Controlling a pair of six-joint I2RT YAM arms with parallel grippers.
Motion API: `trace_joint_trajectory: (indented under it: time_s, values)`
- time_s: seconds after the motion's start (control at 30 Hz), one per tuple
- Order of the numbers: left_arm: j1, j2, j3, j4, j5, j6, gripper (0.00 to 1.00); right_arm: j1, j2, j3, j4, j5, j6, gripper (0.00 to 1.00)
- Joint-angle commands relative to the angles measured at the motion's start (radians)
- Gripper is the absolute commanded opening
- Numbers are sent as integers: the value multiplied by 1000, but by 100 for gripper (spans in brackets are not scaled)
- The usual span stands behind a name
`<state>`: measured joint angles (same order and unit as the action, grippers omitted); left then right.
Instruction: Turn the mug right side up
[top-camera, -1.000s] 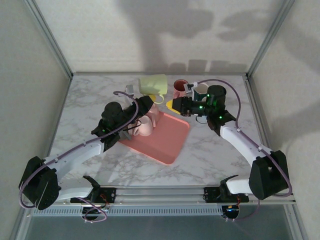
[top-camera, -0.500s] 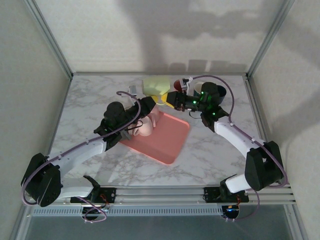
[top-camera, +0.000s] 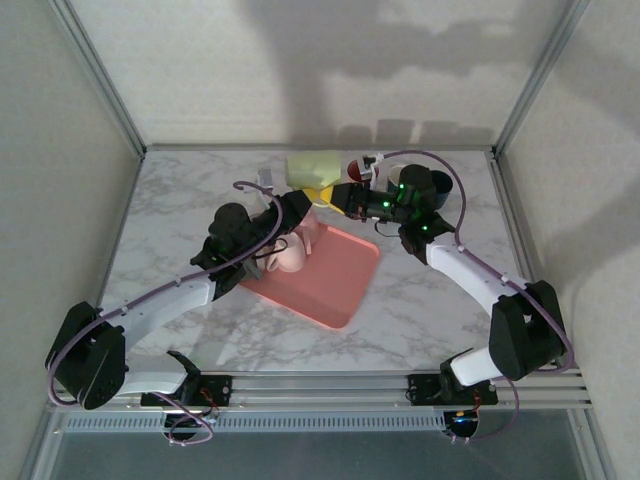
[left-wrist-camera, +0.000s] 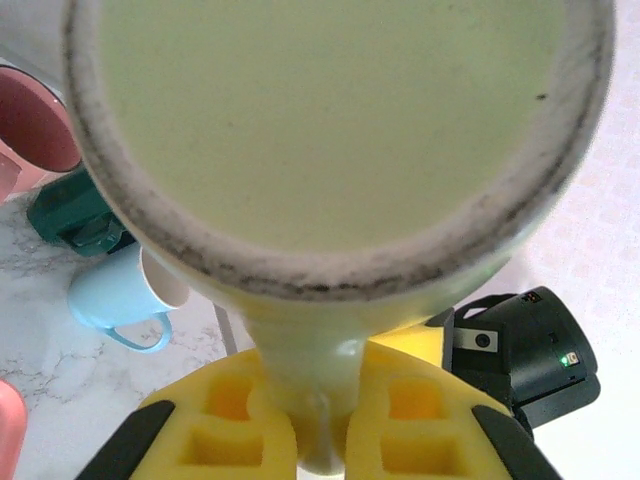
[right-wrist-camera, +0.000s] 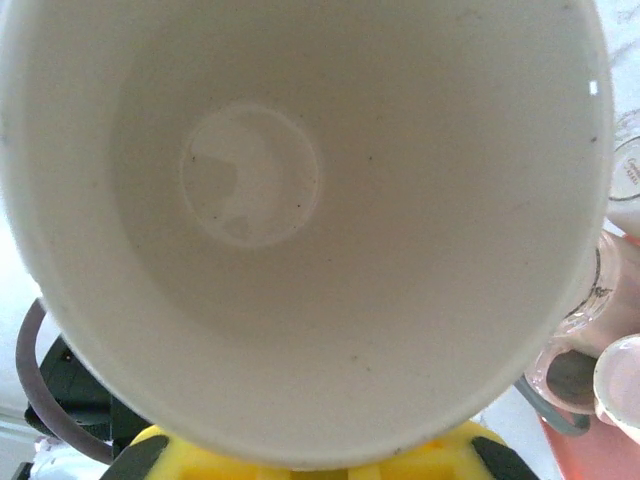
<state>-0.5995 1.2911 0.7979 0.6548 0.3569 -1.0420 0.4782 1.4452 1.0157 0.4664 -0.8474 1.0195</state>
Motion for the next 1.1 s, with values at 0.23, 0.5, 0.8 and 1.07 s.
trace_joint_trajectory:
  time_s: [0.23, 0.5, 0.8, 1.07]
  values:
    - [-4, 23, 24, 141, 65, 63, 59, 14, -65, 53, -129, 102, -143, 0]
    - [42, -64, 7, 1, 86, 152, 73, -4, -117, 100, -341, 199, -297, 0]
    - [96, -45, 46, -60, 120, 235, 72, -58, -154, 126, -509, 297, -417, 0]
    - [148, 42, 143, -51, 157, 245, 71, -76, -125, 126, -488, 329, -409, 0]
